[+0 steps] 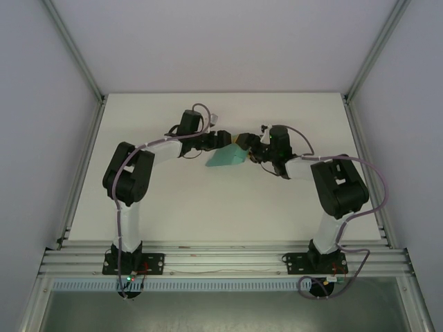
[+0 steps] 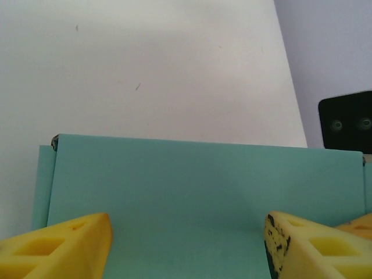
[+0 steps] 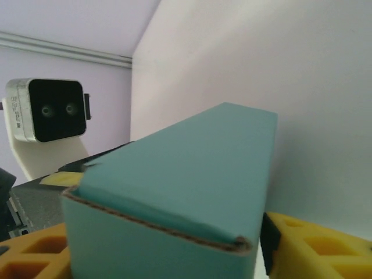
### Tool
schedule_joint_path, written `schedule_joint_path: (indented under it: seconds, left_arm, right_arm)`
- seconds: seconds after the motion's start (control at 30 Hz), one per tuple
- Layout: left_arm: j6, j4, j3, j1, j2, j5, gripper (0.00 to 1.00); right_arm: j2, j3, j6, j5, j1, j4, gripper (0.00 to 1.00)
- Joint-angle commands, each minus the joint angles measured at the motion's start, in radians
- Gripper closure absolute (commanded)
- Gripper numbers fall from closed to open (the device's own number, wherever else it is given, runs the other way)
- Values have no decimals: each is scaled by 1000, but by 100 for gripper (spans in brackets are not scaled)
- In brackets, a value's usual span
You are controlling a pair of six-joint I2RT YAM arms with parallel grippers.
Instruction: Assemble paper box
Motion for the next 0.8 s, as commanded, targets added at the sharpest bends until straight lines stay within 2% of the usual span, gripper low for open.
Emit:
schedule_joint_path:
  seconds: [0.0, 0.07, 0.1, 0.13, 0.23, 0.3, 0.4, 0.47, 0.53, 0.6, 0.7, 0.77]
  left_arm:
    - [61, -67, -6, -12, 7, -27, 28]
    - [112, -73, -11, -11, -21, -44, 18]
    - [146, -59, -27, -9, -45, -58, 6]
    - [181, -40, -47, -7, -72, -69, 0]
    - [335, -20, -92, -1, -176, -113, 0]
    - [493, -9, -141, -2, -260, -120, 0]
    - [744, -55, -196, -2, -367, -81, 0]
    - [902, -162, -190, -3, -420, -31, 0]
    - [1111, -358, -149, -8, -441, 43, 0]
    - [1303, -550, -98, -30, -435, 51, 0]
    - [1379, -638, -55, -89, -410, -117, 0]
    - [1381, -617, -54, -119, -400, -226, 0]
  right_arm:
    - [-59, -12, -56, 45, 2, -95, 39]
    - [-78, -14, -39, 53, 0, -121, 45]
    - [-90, -9, -20, 56, -4, -147, 49]
    - [-99, -6, -4, 59, -8, -176, 55]
    - [-131, 10, 37, 47, -21, -247, 60]
    - [-146, 38, 80, 27, -36, -330, 63]
    - [-152, 95, 148, -47, -62, -452, 63]
    - [-147, 140, 194, -103, -76, -538, 63]
    - [-139, 186, 242, -163, -90, -599, 63]
    - [-127, 229, 315, -222, -99, -642, 63]
    - [-101, 280, 411, -306, -99, -679, 64]
    - [-90, 286, 466, -339, -99, -676, 64]
